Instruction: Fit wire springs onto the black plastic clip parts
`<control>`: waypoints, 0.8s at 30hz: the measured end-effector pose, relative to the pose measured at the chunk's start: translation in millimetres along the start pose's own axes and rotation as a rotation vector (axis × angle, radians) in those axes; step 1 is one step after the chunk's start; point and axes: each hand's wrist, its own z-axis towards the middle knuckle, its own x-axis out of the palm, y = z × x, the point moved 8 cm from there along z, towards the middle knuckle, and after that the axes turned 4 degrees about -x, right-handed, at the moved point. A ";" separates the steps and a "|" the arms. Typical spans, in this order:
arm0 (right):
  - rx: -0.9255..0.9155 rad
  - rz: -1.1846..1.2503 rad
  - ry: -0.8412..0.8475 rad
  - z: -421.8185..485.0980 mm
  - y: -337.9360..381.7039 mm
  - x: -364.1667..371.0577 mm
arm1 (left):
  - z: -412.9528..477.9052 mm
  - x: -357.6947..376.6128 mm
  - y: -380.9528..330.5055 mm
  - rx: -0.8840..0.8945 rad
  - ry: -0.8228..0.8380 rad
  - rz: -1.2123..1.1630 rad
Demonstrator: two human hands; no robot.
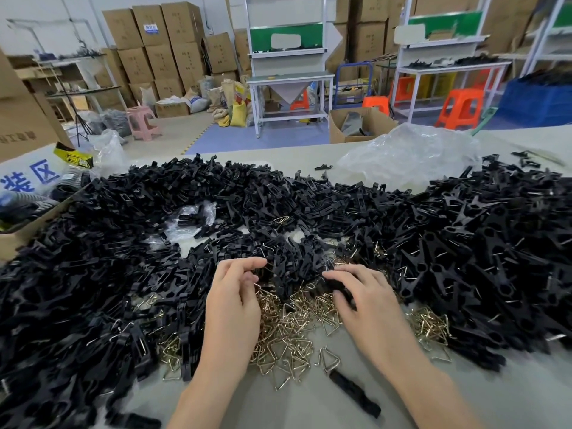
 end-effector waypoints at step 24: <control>0.254 0.851 -0.025 2.8 8.5 -10.7 | -10.0 22.8 0.3 0.137 0.199 0.525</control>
